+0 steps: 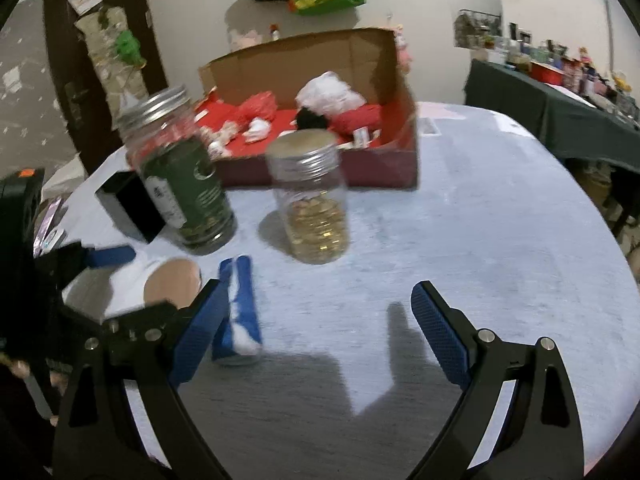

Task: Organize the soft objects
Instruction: 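Move both tools back from the box toward the sponge puff and tissue pack, then grasp the tan sponge puff with the left gripper while the right gripper grasps the blue tissue pack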

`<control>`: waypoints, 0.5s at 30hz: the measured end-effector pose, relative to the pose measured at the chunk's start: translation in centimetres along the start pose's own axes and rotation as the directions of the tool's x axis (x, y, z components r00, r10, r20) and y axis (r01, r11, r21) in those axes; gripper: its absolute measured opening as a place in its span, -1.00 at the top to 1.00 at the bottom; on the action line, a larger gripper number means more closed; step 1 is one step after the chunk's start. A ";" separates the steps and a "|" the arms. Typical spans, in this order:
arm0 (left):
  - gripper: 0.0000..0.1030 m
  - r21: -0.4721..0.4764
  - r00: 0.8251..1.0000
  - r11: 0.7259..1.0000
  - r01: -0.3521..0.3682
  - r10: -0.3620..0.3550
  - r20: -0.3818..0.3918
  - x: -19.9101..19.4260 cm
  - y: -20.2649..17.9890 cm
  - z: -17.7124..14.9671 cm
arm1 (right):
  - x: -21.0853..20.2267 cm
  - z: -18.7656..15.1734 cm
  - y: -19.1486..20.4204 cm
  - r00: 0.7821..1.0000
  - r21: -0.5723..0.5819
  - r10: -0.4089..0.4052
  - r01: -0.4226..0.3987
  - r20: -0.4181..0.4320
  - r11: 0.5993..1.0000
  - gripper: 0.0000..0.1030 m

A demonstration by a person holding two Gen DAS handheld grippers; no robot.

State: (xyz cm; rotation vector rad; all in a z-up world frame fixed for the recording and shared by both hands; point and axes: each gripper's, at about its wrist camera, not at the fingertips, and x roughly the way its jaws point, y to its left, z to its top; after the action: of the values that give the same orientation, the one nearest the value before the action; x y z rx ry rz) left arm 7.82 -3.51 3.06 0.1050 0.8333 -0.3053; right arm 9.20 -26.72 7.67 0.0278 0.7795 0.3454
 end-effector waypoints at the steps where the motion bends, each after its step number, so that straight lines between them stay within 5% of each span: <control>1: -1.00 -0.001 1.000 1.000 0.008 -0.008 0.003 -0.2 0.4 0.0 | 0.2 0.0 0.3 1.000 -0.014 0.009 -0.010 -0.009 1.000 -0.82; 5: -0.98 0.037 0.999 0.998 0.045 -0.046 0.020 -0.7 0.6 0.4 | 1.1 0.0 1.3 0.997 -0.052 0.058 -0.061 -0.046 0.997 -0.82; 10: -0.66 0.089 0.997 0.993 0.078 -0.080 0.018 -0.4 0.3 1.0 | 1.8 0.1 1.8 0.993 -0.090 0.088 -0.095 -0.076 0.991 -0.70; 13: -0.48 0.113 0.993 0.987 0.118 -0.120 0.011 -0.1 -0.3 1.1 | 2.4 -0.1 2.3 0.990 -0.111 0.100 -0.112 -0.102 0.988 -0.40; 15: -0.20 0.129 0.989 0.981 0.145 -0.149 0.018 0.0 -0.7 1.0 | 2.4 -0.4 2.7 0.993 -0.138 0.081 -0.093 -0.090 0.986 -0.17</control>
State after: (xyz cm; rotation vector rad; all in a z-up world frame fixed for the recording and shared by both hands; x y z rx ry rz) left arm 8.27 -4.38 3.74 0.1586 0.7951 -0.4988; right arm 9.73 -23.48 6.13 -0.0873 0.8368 0.4872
